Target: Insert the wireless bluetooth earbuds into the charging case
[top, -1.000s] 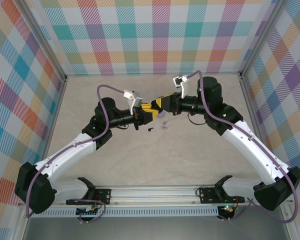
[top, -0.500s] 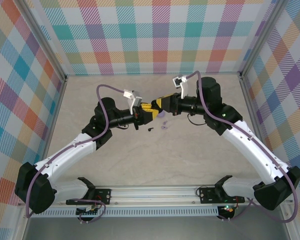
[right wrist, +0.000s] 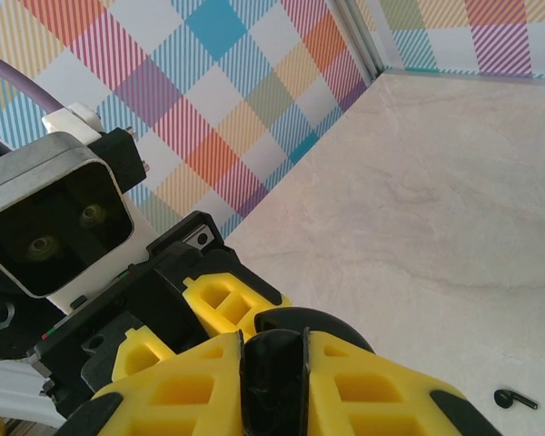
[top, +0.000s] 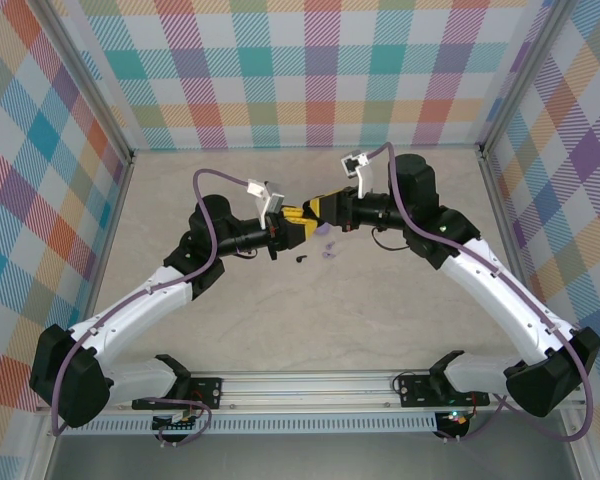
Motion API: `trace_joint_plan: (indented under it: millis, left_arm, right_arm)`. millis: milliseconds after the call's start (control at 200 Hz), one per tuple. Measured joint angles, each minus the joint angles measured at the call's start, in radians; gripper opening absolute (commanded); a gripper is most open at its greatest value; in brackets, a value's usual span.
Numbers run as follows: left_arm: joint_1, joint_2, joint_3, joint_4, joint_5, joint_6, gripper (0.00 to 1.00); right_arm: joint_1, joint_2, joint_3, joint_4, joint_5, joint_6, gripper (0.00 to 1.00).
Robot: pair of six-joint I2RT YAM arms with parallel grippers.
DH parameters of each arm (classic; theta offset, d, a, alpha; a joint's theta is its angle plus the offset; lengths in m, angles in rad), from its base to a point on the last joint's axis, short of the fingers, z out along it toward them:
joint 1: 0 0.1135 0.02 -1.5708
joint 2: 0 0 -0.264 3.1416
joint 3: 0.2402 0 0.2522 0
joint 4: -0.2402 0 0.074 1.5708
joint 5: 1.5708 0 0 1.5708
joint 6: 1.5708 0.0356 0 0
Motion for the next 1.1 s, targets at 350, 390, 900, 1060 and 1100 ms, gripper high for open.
trace_joint_plan:
  millis: [350, 390, 900, 1060, 1100]
  left_arm:
    - [0.000, 0.000, 0.000, 0.000, -0.040, 0.000, 0.11]
    - [0.000, 0.000, 0.000, 0.000, -0.040, 0.000, 0.11]
    - [0.000, 0.010, 0.002, -0.001, -0.035, 0.000, 0.11]
    - [0.000, 0.019, 0.003, -0.001, -0.028, 0.000, 0.11]
    - [0.000, 0.020, 0.003, -0.002, -0.026, 0.000, 0.11]
  right_arm:
    - [0.002, 0.000, 0.000, -0.022, 0.014, -0.009, 0.19]
    - [0.002, 0.000, 0.000, -0.024, 0.015, -0.009, 0.19]
    - [0.006, 0.021, 0.032, -0.084, 0.019, -0.040, 0.26]
    - [0.008, 0.037, 0.051, -0.112, 0.026, -0.052, 0.30]
    - [0.010, 0.041, 0.056, -0.117, 0.026, -0.054, 0.31]
